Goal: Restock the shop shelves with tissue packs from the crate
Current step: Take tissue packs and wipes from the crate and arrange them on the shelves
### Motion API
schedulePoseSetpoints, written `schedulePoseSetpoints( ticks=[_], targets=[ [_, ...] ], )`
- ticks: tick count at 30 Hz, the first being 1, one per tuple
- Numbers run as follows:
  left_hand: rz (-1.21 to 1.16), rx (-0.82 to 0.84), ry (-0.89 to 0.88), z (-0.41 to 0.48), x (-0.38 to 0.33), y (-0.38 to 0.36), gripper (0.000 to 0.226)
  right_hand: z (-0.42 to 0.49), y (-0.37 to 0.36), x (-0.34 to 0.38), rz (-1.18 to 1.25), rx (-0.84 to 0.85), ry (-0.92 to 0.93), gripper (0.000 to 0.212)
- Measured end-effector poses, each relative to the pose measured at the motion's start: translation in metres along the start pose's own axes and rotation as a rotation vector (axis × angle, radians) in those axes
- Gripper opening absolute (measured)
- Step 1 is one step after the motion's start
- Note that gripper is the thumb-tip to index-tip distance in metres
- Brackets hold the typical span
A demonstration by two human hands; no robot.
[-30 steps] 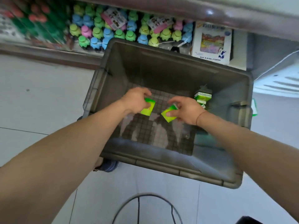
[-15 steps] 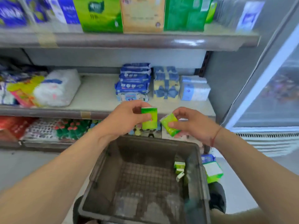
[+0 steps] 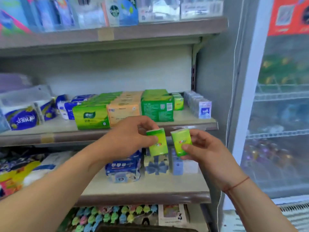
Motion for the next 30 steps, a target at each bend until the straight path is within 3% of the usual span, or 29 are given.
schedulePoseSetpoints(
  ticks=[4,15,24,30],
  targets=[
    [0.21,0.051,-0.029,0.035,-0.025,0.015,0.018,0.016,0.009,0.023,-0.011,-0.062,0.086,0.031],
    [0.569,-0.056,-0.198,0.199,-0.105,0.029,0.023,0.052,0.055,0.034,0.084,-0.253,0.195,0.035],
    [0.89,0.012,-0.116,0.313,-0.071,-0.007,0.033,0.085,0.071,0.024,0.058,-0.248,0.134,0.038],
    [0.953,0.039,-0.059,0.348,-0.056,-0.027,0.035,0.095,0.072,0.019,0.148,-0.227,0.123,0.036]
  ],
)
Point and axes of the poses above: each hand's wrist, its own z-axis towards the middle knuckle, its own y-axis out of the back of the hand, x = y × z, the point moved 2 cm from there along z, towards the middle knuckle, and after that the axes turned 12 degrees about z, right-handed, at the moved point
